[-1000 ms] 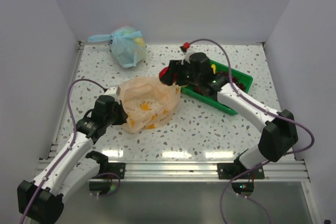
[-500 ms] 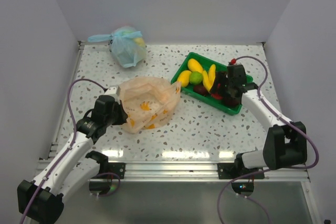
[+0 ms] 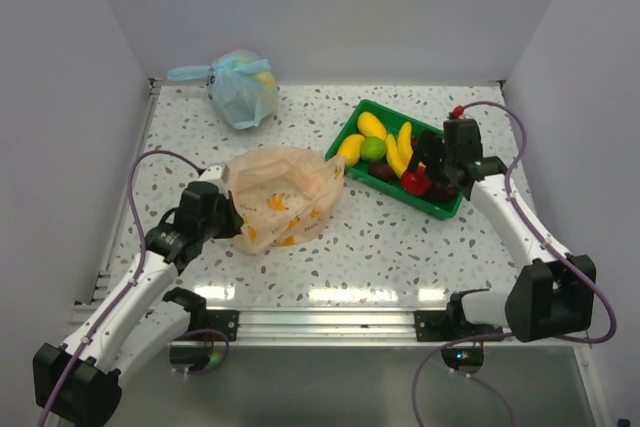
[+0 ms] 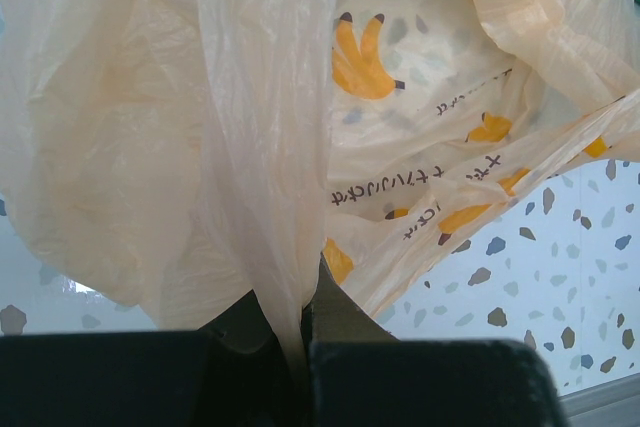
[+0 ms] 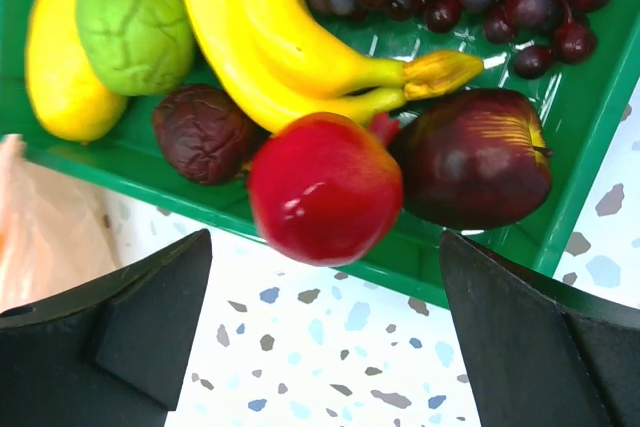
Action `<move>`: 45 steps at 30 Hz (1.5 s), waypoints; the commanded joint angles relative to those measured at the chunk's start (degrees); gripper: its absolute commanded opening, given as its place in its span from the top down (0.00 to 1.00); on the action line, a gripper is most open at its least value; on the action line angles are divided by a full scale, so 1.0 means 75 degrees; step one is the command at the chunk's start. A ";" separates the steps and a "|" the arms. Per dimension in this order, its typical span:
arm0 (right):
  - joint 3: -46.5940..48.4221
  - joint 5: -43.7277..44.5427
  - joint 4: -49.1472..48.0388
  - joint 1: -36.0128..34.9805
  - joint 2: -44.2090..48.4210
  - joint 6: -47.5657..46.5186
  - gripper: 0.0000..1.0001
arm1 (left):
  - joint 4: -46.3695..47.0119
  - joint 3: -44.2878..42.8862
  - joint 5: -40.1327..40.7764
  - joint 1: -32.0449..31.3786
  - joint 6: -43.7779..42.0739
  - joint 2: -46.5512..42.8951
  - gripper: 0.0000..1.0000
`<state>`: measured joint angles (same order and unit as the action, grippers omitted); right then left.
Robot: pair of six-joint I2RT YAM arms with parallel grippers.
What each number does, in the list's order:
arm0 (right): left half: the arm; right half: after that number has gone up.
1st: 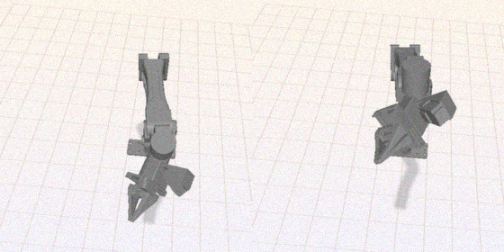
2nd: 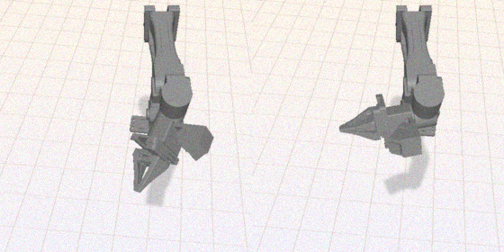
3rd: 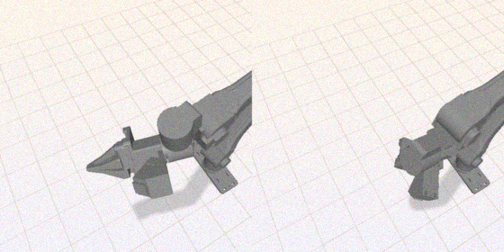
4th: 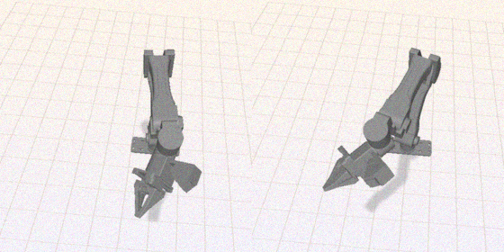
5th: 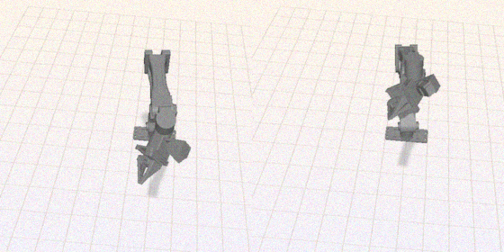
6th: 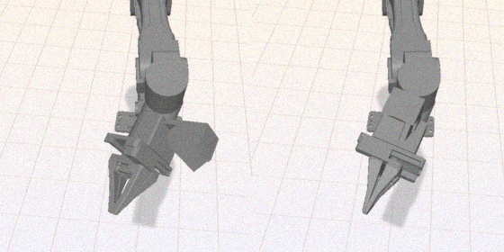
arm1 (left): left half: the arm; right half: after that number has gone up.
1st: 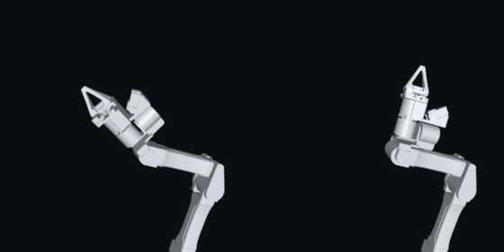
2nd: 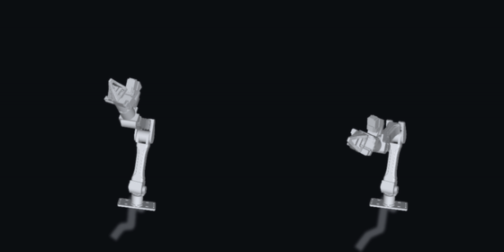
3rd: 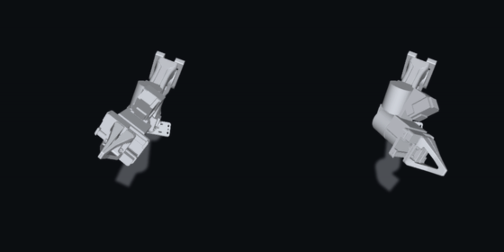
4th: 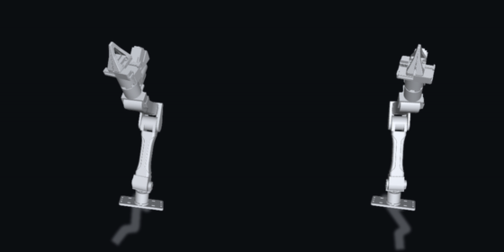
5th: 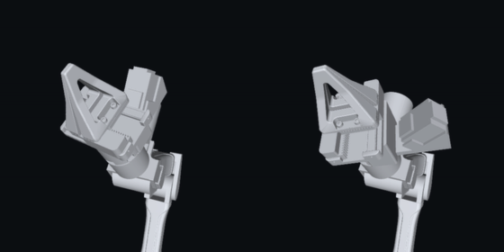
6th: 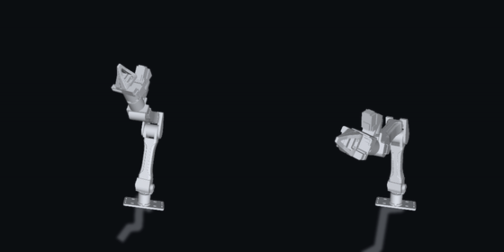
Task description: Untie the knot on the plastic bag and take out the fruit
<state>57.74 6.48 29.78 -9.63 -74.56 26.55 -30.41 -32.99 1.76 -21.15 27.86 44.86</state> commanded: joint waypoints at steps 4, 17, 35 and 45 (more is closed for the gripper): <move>0.0739 -0.0360 0.0294 0.0006 0.0917 -0.0129 0.01 | 0.0305 -0.0019 0.0105 -0.0052 0.0001 -0.0146 0.98; 0.2532 0.0436 0.1631 0.0006 0.3167 -0.0902 0.01 | -0.2365 -0.1494 0.1695 -0.0040 0.1149 -0.0309 0.95; 0.2228 0.1889 0.2170 -0.0275 0.5371 -0.1629 0.01 | -0.4487 -0.3229 0.2390 -0.0040 0.1161 -0.1574 0.20; 0.1795 0.2300 0.1772 -0.0533 0.6718 -0.2320 0.01 | -0.4840 -0.5407 0.3257 -0.0040 0.0728 -0.2008 0.00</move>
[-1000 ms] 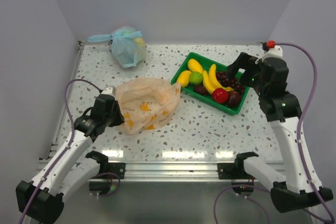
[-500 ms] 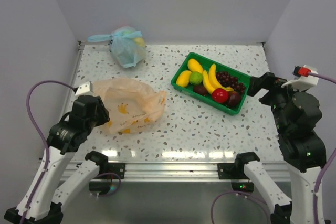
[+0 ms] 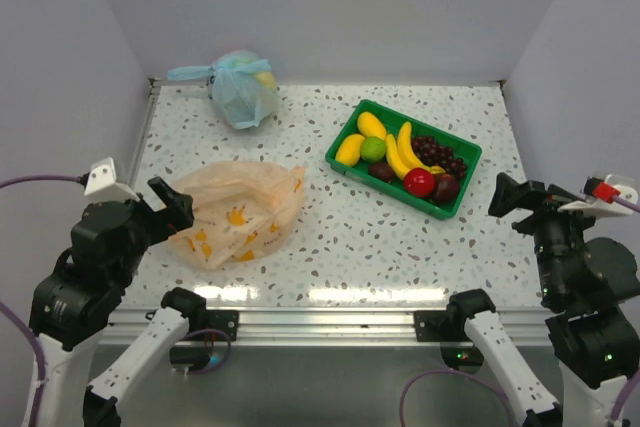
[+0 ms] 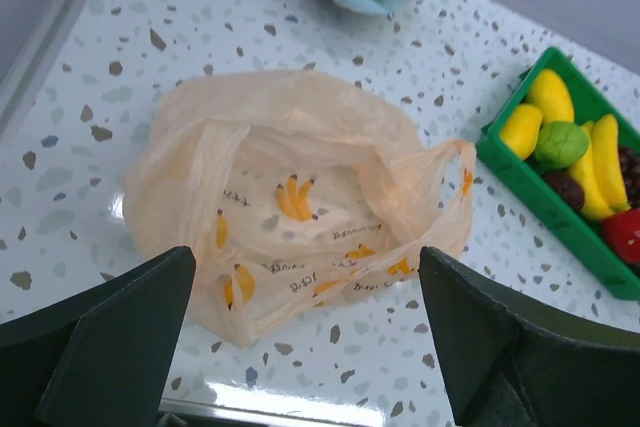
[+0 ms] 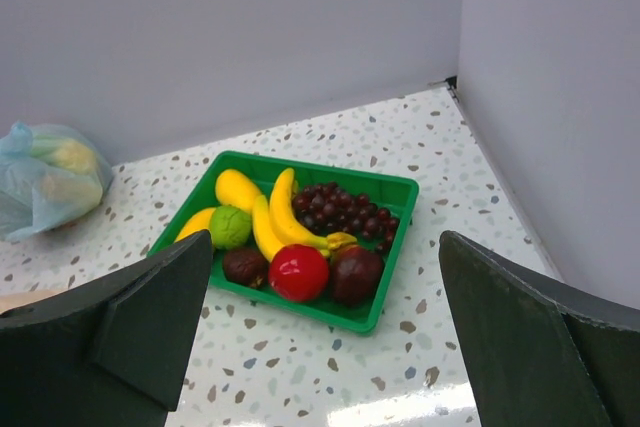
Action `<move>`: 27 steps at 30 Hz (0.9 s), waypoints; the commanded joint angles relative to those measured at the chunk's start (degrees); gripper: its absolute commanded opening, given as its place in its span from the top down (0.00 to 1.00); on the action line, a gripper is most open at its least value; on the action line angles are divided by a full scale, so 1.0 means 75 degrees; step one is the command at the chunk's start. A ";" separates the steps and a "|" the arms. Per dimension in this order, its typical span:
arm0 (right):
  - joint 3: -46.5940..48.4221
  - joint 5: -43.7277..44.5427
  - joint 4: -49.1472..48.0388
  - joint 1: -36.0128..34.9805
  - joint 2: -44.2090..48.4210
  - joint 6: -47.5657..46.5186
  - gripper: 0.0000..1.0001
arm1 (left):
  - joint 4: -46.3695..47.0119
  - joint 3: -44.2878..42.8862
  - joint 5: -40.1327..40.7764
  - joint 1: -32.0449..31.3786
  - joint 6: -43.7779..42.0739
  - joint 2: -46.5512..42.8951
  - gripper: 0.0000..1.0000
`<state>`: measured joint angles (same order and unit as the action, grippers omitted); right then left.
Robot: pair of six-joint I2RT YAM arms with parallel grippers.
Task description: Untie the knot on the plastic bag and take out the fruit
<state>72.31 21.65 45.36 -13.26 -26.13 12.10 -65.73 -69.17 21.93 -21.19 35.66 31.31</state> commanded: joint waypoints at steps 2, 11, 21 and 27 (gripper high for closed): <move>-0.0371 0.0336 -0.0493 -0.0061 0.0682 -0.0546 0.01 | 0.0092 -0.0691 0.0952 -0.0034 -0.0465 -0.0493 0.00; -0.0958 0.0313 -0.0775 -0.0061 0.1690 -0.1062 0.01 | 0.1358 -0.0235 0.2090 -0.0034 -0.0641 -0.2227 0.00; -0.1204 0.0207 -0.0916 -0.0061 0.1902 -0.1027 0.01 | 0.1581 -0.0083 0.2349 -0.0034 -0.0700 -0.2792 0.00; -0.1263 0.0184 -0.0916 -0.0061 0.1937 -0.0957 0.01 | 0.1581 -0.0024 0.2373 -0.0034 -0.0595 -0.2827 0.00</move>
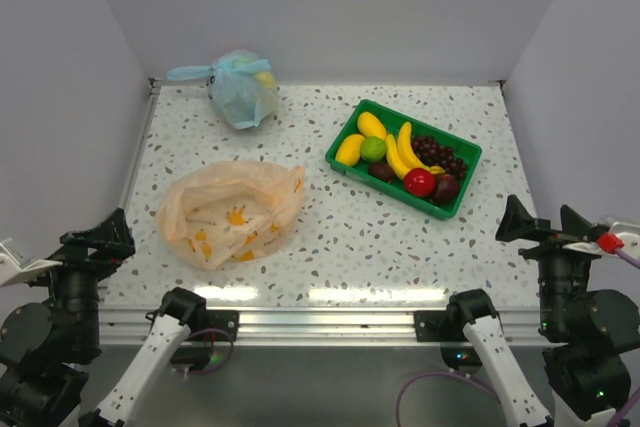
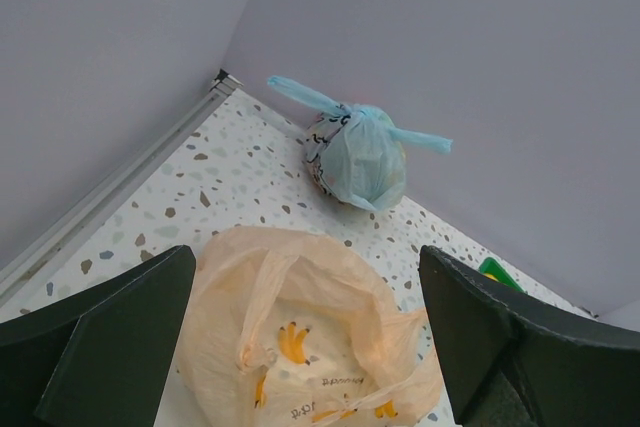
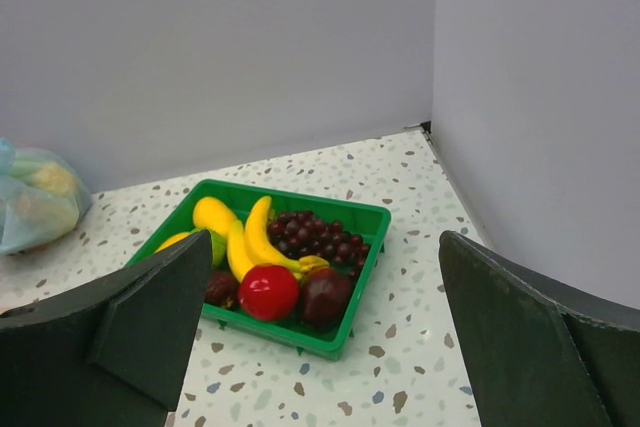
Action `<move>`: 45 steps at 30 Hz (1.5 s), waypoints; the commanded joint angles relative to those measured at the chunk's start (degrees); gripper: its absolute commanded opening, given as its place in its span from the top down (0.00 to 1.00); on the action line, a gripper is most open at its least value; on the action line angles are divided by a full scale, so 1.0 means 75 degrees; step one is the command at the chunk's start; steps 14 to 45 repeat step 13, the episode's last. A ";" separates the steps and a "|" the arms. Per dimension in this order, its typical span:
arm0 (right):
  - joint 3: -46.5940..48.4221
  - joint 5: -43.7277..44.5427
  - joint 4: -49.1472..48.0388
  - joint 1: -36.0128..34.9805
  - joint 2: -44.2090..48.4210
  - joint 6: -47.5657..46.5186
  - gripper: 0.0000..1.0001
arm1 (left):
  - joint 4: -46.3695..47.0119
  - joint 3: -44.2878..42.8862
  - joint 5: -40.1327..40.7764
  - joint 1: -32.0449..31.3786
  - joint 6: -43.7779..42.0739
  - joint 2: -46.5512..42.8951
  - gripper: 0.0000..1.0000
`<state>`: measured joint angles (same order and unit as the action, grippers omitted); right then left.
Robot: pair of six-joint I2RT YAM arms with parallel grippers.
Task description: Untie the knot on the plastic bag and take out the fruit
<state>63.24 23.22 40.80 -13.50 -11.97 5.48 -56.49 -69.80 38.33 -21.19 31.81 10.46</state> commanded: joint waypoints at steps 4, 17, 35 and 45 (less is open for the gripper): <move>-0.0135 -0.0038 -0.0295 -0.0017 0.0072 -0.0027 0.01 | 0.0267 0.0084 0.0187 -0.0034 -0.0035 -0.0070 0.00; -0.0300 -0.0202 -0.0307 -0.0029 0.0084 0.0102 0.01 | 0.0126 0.0061 0.0222 -0.0034 0.0071 -0.0188 0.00; -0.0300 -0.0202 -0.0307 -0.0029 0.0084 0.0102 0.01 | 0.0126 0.0061 0.0222 -0.0034 0.0071 -0.0188 0.00; -0.0300 -0.0202 -0.0307 -0.0029 0.0084 0.0102 0.01 | 0.0126 0.0061 0.0222 -0.0034 0.0071 -0.0188 0.00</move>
